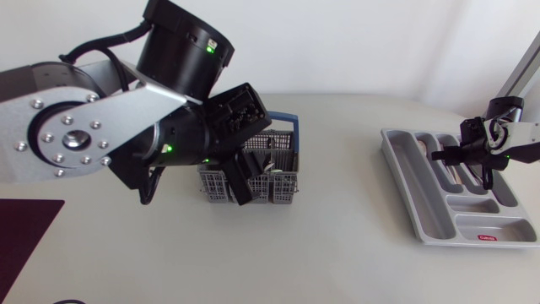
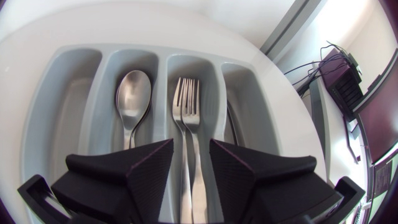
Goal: Sort the cutlery from the basket into the organizer compartments.
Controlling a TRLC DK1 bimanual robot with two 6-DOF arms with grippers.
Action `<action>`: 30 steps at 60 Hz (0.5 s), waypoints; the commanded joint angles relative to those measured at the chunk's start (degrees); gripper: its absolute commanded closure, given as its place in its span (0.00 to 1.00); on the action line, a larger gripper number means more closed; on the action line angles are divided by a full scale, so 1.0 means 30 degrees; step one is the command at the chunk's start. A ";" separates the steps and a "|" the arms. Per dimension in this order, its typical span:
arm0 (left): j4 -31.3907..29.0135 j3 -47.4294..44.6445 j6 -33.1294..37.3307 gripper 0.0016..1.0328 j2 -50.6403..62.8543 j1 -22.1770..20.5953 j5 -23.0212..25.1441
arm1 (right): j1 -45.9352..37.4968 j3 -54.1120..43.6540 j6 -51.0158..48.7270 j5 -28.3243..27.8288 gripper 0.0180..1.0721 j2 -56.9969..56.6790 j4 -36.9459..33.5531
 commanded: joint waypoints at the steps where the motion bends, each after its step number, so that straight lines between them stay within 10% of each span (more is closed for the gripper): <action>1: 0.0228 -0.0581 -0.0616 0.42 -0.0196 -0.0114 -0.0266 | 0.0143 -0.1048 0.0467 -0.0225 0.42 -0.1824 0.0017; 30: 0.2103 -0.1108 -0.1612 0.46 0.2030 -0.0759 -0.1906 | 0.2633 -0.6878 0.0204 -0.1163 0.25 -1.1434 -0.1243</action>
